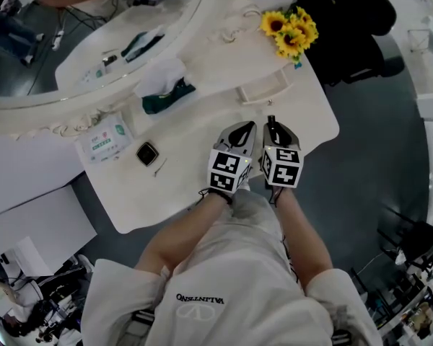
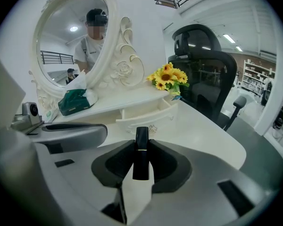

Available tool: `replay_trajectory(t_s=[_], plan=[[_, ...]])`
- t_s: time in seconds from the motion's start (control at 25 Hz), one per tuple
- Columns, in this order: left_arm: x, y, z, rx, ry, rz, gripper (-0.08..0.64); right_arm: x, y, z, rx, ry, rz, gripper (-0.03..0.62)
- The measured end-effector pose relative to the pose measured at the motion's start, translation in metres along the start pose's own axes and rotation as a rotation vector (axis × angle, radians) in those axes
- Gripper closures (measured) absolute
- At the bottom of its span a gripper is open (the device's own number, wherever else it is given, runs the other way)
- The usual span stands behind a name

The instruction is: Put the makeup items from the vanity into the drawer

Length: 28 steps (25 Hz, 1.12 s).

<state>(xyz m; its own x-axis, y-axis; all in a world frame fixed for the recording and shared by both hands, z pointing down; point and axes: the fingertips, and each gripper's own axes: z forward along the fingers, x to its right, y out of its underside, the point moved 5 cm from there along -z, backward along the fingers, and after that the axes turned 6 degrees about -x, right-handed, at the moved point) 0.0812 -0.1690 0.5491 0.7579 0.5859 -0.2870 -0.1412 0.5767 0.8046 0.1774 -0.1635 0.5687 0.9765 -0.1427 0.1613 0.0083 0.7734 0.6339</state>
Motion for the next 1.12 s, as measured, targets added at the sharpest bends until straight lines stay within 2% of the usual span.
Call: replay_trajectory(t_s=[0.68,0.88,1.12], plan=[[-0.013,-0.065,0.047,0.044,-0.021,0.079,0.557,0.014,-0.071,0.018,0.087,-0.038,-0.035,0.486],[-0.018,-0.07,0.057,0.035,-0.027,0.083,0.558,0.02,-0.085,0.027,0.095,-0.043,0.003,0.486],[-0.024,-0.071,0.067,0.019,-0.039,0.094,0.557,0.025,-0.094,0.037,0.086,-0.043,0.001,0.486]])
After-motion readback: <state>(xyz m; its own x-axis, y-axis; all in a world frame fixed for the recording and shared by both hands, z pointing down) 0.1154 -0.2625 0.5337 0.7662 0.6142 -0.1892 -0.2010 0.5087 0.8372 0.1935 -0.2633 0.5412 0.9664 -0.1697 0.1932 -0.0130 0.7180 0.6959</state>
